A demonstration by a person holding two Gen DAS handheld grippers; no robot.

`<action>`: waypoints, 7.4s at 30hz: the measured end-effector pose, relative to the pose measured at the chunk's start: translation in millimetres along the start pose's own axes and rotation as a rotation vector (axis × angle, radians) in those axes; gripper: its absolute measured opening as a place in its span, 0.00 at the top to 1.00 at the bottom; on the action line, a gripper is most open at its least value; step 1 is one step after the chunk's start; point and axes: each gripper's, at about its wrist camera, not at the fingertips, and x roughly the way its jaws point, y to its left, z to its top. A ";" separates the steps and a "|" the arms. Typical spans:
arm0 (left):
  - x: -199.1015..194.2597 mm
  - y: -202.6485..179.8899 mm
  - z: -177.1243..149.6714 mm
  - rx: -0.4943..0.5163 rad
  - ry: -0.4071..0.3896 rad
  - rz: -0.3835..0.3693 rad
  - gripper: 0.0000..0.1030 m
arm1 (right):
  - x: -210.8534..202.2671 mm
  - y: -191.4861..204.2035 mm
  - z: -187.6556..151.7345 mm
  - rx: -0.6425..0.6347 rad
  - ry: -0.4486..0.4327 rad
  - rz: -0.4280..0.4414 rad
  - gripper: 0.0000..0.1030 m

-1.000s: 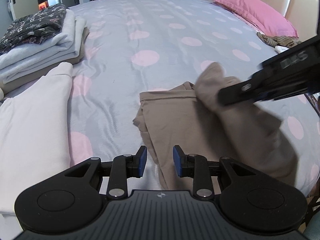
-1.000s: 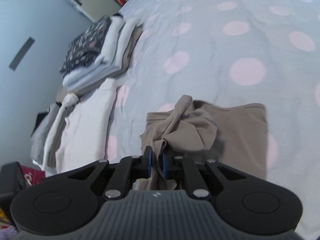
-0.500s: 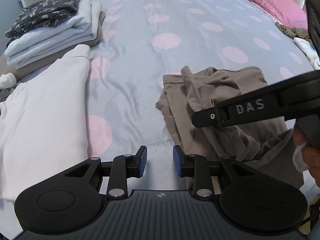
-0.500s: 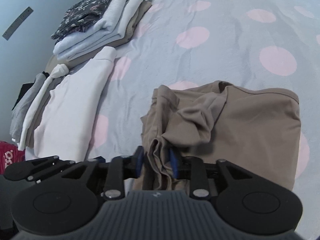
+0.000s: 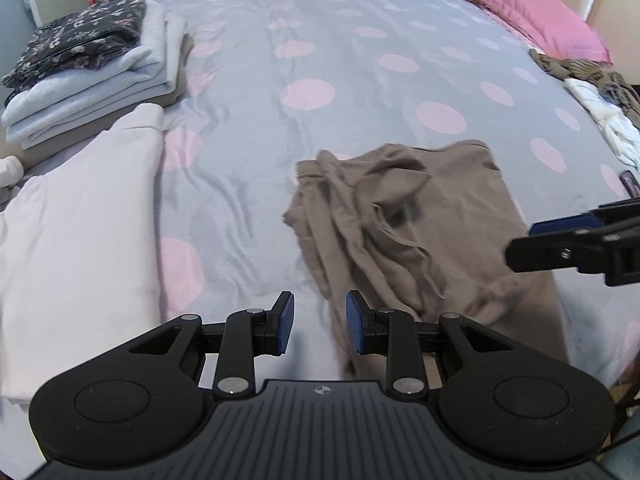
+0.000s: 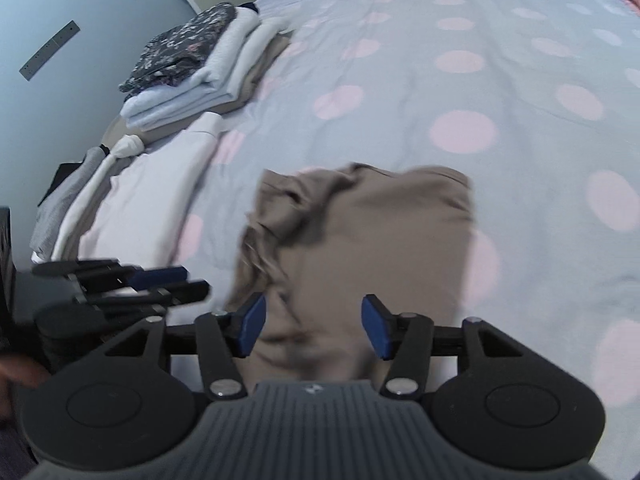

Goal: Fold clothes

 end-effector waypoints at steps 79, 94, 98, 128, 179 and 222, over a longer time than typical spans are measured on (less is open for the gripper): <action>-16.5 7.7 -22.6 -0.109 0.042 -0.102 0.50 | 8.6 40.5 -73.5 -0.225 -0.026 0.004 0.57; 52.9 54.8 15.0 -0.399 -0.039 -0.254 0.47 | 22.0 -53.6 -5.6 0.145 -0.054 -0.057 0.35; 72.1 54.2 17.8 -0.401 -0.042 -0.270 0.47 | 34.7 -70.7 8.4 0.198 -0.055 -0.036 0.35; 17.4 37.1 18.7 -0.273 -0.311 -0.233 0.90 | 9.9 -43.2 39.3 0.078 -0.287 0.057 0.91; 22.3 312.6 34.3 -0.285 -0.238 0.120 0.84 | 226.6 181.9 165.0 -0.197 -0.139 0.176 0.93; -41.6 287.3 -1.9 -0.226 -0.257 0.194 0.84 | 188.7 205.7 109.7 -0.492 -0.247 0.165 0.81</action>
